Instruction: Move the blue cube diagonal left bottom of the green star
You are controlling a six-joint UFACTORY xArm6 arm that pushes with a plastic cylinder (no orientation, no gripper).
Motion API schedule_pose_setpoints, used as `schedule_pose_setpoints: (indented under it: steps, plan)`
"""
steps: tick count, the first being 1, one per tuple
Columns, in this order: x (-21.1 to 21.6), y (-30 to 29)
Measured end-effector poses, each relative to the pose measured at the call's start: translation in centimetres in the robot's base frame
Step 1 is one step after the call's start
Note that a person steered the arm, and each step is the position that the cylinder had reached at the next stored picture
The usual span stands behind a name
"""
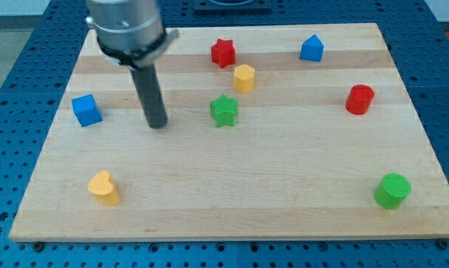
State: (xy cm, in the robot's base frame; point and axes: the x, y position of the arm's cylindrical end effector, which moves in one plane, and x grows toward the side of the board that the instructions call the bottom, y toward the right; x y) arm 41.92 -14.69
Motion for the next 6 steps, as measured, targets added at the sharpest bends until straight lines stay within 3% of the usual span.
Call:
schedule_pose_setpoints:
  steps: [1, 3, 6]
  plan:
    - [-3.9, -5.6]
    - [-3.5, -15.3]
    - [3.0, 2.5]
